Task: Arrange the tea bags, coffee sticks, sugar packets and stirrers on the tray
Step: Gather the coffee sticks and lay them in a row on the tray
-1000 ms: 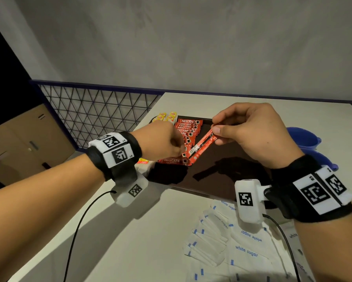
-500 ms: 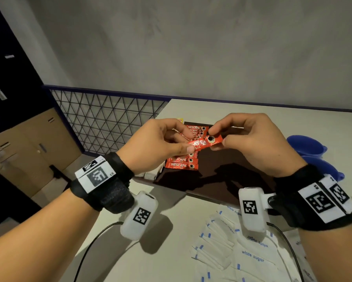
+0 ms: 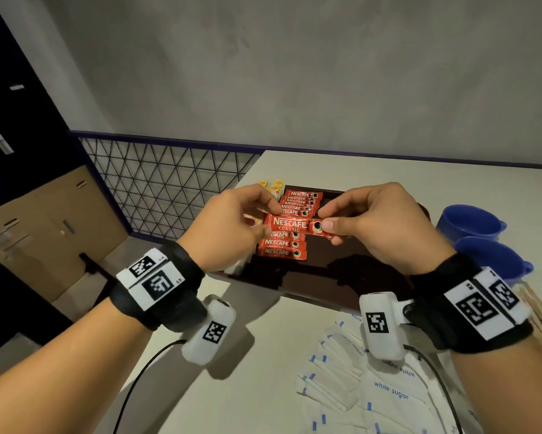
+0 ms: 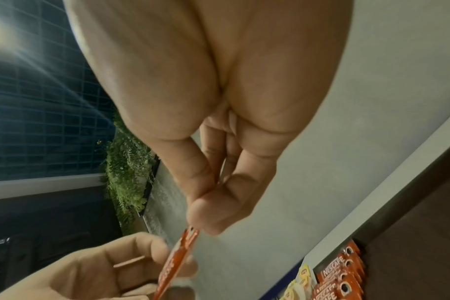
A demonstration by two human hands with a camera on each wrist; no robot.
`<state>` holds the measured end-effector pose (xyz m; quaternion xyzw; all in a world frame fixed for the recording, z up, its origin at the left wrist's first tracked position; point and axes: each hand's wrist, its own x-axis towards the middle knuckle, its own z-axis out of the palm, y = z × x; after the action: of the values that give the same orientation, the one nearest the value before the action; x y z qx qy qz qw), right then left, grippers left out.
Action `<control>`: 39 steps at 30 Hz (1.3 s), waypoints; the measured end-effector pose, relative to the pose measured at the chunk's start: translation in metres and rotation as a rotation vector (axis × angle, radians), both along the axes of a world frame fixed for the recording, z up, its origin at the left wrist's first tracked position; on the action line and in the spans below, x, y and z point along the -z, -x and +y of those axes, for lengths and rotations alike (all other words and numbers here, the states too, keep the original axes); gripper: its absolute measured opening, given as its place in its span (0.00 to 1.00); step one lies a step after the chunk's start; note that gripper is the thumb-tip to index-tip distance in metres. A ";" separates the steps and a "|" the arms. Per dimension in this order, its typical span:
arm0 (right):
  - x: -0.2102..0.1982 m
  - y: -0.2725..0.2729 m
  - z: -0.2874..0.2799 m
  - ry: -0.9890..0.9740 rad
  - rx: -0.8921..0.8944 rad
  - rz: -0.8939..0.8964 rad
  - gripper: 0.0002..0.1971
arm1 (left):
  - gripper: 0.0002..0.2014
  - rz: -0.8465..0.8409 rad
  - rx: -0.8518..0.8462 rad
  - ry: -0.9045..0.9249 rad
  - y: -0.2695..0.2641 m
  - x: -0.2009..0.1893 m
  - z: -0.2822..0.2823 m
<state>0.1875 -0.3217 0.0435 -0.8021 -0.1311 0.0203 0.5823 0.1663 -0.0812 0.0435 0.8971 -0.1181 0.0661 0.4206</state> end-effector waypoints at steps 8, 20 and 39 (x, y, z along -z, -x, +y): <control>0.002 -0.001 0.003 -0.044 0.003 -0.001 0.04 | 0.08 -0.230 0.046 -0.386 0.006 -0.011 -0.024; -0.006 -0.006 -0.009 0.114 0.108 -0.096 0.02 | 0.06 0.208 0.094 -0.706 -0.045 0.023 -0.014; -0.014 0.000 -0.010 0.158 0.067 -0.108 0.02 | 0.08 0.173 0.074 -0.764 -0.062 0.030 -0.018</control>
<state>0.1874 -0.3315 0.0578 -0.8495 -0.1335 -0.0320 0.5095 0.2279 -0.0988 0.0135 0.9865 -0.1305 -0.0734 0.0668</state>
